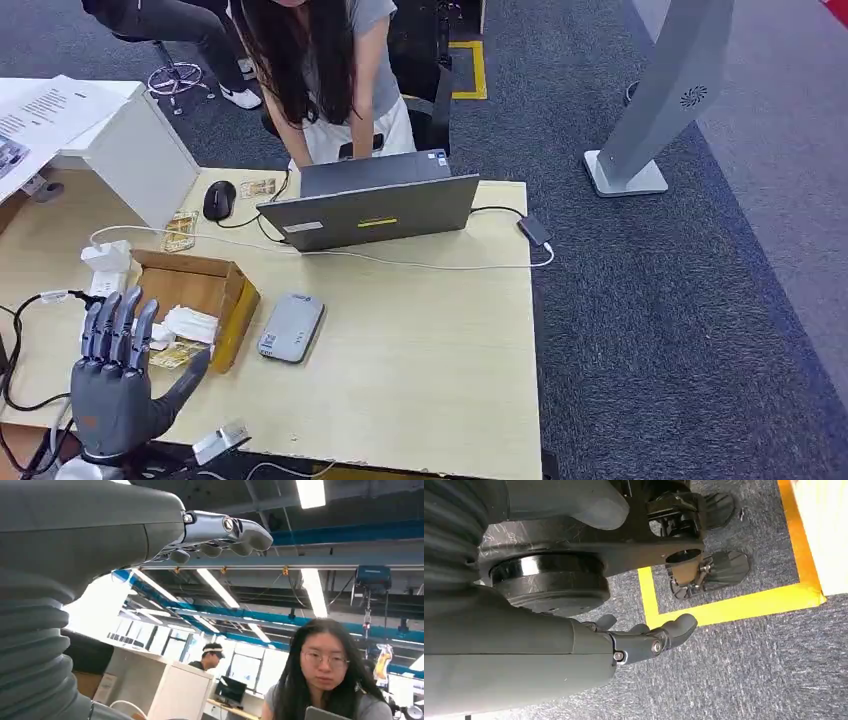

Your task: Pass the card to the sensor for recognition and then transmit it.

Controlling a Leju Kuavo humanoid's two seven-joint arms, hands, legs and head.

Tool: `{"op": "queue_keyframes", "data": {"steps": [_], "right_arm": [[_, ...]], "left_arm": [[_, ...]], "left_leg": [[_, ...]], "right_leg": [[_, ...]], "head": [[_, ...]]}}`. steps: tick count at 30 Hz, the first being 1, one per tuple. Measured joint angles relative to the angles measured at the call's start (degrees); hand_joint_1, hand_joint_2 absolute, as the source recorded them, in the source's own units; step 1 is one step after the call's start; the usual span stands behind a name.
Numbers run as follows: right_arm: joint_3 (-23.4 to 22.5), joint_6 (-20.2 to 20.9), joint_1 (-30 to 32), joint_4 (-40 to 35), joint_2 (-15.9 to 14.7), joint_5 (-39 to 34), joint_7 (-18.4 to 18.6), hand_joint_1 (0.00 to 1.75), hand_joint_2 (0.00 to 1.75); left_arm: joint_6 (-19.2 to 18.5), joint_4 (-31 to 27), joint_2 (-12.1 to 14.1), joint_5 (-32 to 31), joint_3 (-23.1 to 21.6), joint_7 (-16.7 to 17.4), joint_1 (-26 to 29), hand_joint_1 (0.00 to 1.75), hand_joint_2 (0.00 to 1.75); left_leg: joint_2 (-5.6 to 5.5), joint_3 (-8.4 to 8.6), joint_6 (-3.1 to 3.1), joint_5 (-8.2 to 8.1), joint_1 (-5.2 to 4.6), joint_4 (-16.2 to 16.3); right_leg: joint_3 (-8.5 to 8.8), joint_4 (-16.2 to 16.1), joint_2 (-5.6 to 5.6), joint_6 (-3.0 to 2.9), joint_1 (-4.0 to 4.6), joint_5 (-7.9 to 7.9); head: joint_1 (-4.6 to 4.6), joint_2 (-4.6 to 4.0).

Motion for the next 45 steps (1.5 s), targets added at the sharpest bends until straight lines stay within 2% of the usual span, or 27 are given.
{"op": "queue_keyframes", "data": {"steps": [6,10,15,19,21,31,45], "right_arm": [[0.0,0.02,0.0,0.0,0.0,0.0,0.11,0.0,1.75],[-0.13,0.31,0.06,0.0,0.0,0.02,0.61,0.0,1.75],[-0.17,0.5,0.71,0.02,0.0,1.01,0.17,0.0,1.75],[-0.17,0.74,0.91,0.11,0.02,2.27,-1.05,0.0,1.75],[-0.17,0.81,0.93,0.15,0.02,2.45,-1.09,0.0,1.75],[-0.15,1.14,0.96,0.31,0.02,2.67,-0.98,0.0,1.75],[0.02,1.62,0.88,0.31,0.02,3.87,-0.92,0.0,1.75]], "left_arm": [[0.02,0.22,-0.31,-1.21,0.74,0.22,-0.03,0.0,1.75],[0.02,3.11,-0.81,-2.73,3.41,0.87,-0.05,0.0,1.75],[0.02,12.36,-1.29,-1.27,14.96,0.04,-0.58,0.0,1.75],[0.04,18.66,-1.59,-1.53,21.07,0.02,-1.29,0.0,1.75],[0.04,21.73,-1.6,-2.03,22.67,0.02,-2.35,0.0,1.75],[0.07,28.2,-1.68,-3.08,25.09,0.0,-4.53,0.0,1.75],[0.09,29.33,-2.84,-6.64,25.13,-0.02,-6.2,0.0,1.75]], "left_leg": [[-0.01,0.0,0.0,0.0,0.0,-0.01],[-0.02,-0.02,0.0,0.0,0.0,-0.03],[0.02,0.03,-0.03,-0.02,0.02,-0.05],[-0.01,0.03,-0.04,-0.02,0.01,-0.05],[-0.07,0.01,-0.03,-0.02,0.01,-0.05],[-0.07,0.02,-0.03,-0.02,0.0,-0.04],[-0.06,0.05,-0.03,-0.02,0.0,-0.04]], "right_leg": [[0.0,0.0,0.0,0.0,0.0,0.0],[0.02,0.0,-0.02,0.0,0.0,-0.01],[-0.05,0.0,0.03,-0.02,0.02,-0.02],[-0.04,0.0,0.02,0.0,0.02,-0.06],[-0.03,0.0,-0.04,0.01,0.01,-0.06],[0.0,-0.01,-0.05,0.01,0.0,-0.05],[-0.01,0.0,-0.03,0.01,0.0,-0.05]], "head": [[0.0,0.0],[0.0,0.0],[0.0,0.0],[0.0,0.0],[0.02,0.0],[0.0,0.0],[0.0,0.0]]}}
